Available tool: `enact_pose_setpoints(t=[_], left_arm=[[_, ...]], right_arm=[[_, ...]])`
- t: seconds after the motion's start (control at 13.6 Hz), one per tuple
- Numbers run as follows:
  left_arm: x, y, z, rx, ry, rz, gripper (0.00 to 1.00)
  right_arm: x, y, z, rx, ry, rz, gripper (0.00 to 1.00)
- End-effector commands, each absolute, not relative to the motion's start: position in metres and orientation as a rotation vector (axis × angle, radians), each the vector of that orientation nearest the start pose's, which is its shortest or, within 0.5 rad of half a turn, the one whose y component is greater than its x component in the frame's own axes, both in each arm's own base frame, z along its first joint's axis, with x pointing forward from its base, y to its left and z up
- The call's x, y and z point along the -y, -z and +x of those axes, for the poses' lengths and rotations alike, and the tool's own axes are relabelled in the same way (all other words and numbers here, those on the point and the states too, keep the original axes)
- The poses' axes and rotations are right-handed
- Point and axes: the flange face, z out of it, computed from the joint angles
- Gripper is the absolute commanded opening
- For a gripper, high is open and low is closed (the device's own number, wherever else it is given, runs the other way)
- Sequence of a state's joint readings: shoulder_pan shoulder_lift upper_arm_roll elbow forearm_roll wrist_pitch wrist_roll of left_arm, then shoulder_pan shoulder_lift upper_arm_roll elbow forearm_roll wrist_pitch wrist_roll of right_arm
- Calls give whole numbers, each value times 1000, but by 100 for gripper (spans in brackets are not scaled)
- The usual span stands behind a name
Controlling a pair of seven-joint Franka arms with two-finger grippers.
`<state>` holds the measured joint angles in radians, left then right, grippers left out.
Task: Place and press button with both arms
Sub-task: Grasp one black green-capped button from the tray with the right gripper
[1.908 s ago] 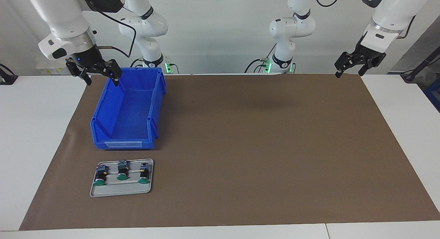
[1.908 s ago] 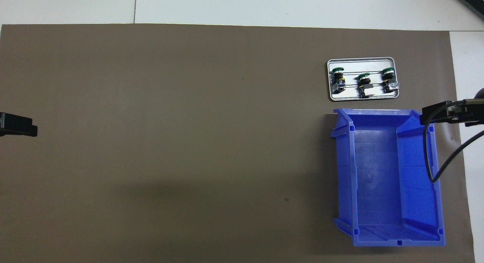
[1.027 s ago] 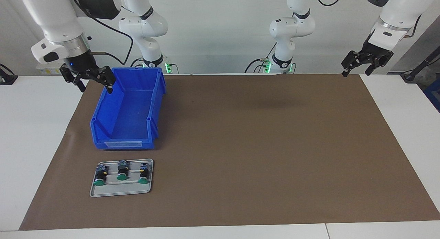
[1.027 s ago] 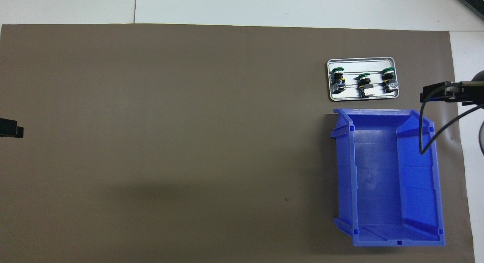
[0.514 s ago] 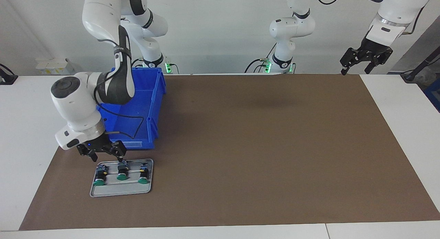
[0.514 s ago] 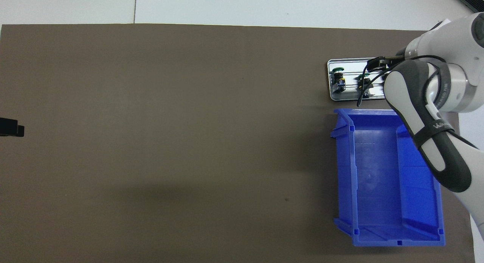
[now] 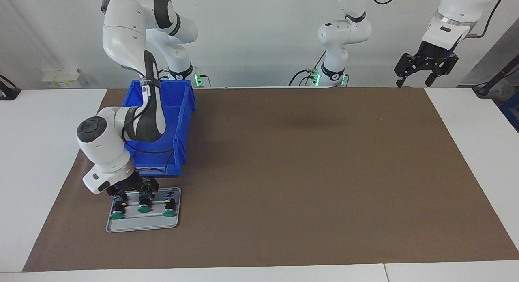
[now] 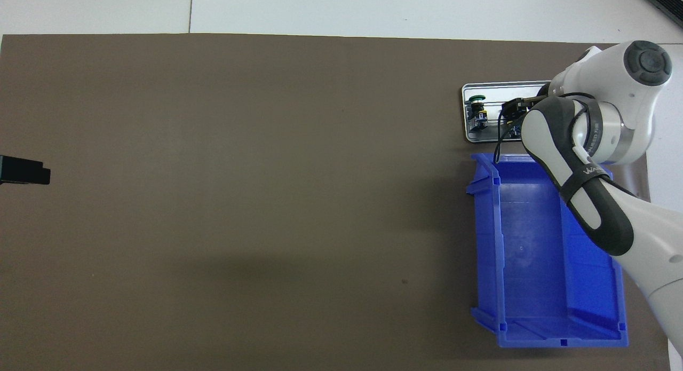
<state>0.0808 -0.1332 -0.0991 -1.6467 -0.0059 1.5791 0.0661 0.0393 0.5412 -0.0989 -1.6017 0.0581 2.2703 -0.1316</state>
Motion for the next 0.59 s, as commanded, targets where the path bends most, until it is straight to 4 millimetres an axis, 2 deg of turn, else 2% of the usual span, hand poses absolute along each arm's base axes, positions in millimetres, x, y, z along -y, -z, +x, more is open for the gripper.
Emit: enact_pose_setpoints(t=[0.0,0.15,0.22,0.37,0.51], left_arm=[[28,-661,537,-166,70,-3146,95],[25,-664,561,-167,39,-3149,95],[32,-661,573,-189,18,-3154,93],[37,-664,575,-205,23,-3158,92],[36,-666,572,-202,20,-3164,94]], right_arm=[[31,-318,688,119,223,-3131,93],[37,-312,687,108,251,-3134,89],[36,-307,685,109,239,-3134,75],[33,-307,685,114,242,-3134,24],[35,-301,682,108,234,-3135,12]])
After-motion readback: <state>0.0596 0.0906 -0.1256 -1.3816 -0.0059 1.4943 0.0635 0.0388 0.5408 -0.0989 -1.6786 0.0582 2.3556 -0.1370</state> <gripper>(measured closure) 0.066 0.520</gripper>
